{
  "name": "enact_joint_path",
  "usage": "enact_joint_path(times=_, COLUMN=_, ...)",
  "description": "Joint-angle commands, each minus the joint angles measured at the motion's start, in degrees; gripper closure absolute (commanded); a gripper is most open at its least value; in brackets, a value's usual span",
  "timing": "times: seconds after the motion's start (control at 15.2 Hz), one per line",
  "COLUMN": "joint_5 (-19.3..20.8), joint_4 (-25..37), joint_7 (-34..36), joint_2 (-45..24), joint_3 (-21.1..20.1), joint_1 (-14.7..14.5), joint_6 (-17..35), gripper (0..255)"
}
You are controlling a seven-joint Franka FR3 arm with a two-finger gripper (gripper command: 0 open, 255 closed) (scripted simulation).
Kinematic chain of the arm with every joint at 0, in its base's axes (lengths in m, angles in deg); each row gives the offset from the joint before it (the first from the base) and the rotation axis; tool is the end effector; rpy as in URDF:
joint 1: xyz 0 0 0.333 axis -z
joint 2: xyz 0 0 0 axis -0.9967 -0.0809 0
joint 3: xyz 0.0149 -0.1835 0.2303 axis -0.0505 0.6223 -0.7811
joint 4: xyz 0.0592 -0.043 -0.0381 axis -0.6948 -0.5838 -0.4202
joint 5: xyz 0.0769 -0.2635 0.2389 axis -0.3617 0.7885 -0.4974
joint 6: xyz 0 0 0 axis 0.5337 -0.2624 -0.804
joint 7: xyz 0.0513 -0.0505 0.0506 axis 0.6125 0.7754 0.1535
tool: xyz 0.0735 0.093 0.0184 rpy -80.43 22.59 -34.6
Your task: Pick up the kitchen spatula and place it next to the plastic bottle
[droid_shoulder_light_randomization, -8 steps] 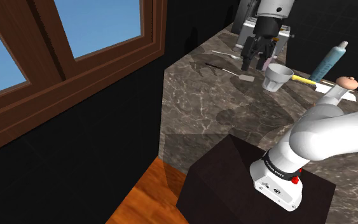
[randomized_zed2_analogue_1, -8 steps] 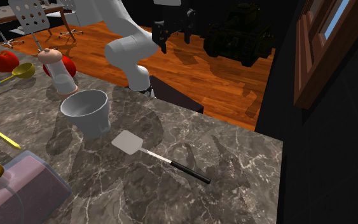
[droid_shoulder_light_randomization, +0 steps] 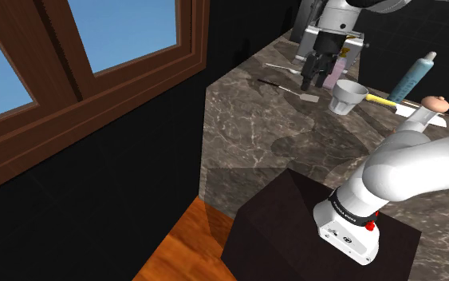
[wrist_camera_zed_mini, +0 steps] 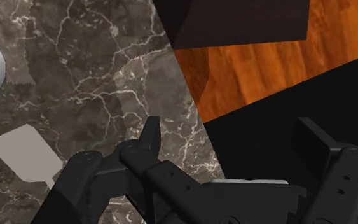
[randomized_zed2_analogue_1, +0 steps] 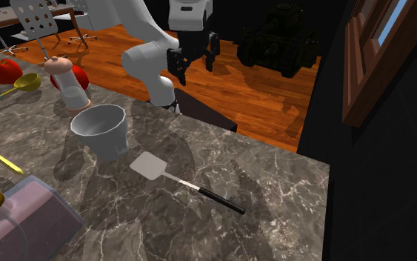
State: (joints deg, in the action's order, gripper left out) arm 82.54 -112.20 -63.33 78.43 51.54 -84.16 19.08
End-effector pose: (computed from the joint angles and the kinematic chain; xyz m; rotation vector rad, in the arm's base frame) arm 0.3039 -0.0615 0.5075 -3.0063 0.0801 0.1929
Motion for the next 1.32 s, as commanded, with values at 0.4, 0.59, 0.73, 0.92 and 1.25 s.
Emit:
enact_joint_path(times=0.4, joint_5=5.7, joint_4=1.5, joint_7=-15.0, joint_2=-9.9, joint_3=8.0, joint_1=-0.1, joint_6=13.0, gripper=0)
enact_joint_path(times=0.59, joint_5=6.4, joint_4=3.4, joint_7=-20.6, joint_2=-14.8, joint_3=10.9, joint_1=-0.5, joint_6=17.8, gripper=0)
enact_joint_path(times=0.73, joint_5=6.2, joint_4=5.0, joint_7=-24.4, joint_2=-18.3, joint_3=12.8, joint_1=-0.9, joint_6=20.8, gripper=0)
enact_joint_path(times=0.92, joint_5=5.1, joint_4=8.1, joint_7=-30.3, joint_2=-23.9, joint_3=15.5, joint_1=-1.7, joint_6=25.0, gripper=0)
enact_joint_path(times=1.25, joint_5=1.3, joint_4=13.8, joint_7=-39.3, joint_2=-32.6, joint_3=18.6, joint_1=-2.5, joint_6=30.1, gripper=0)
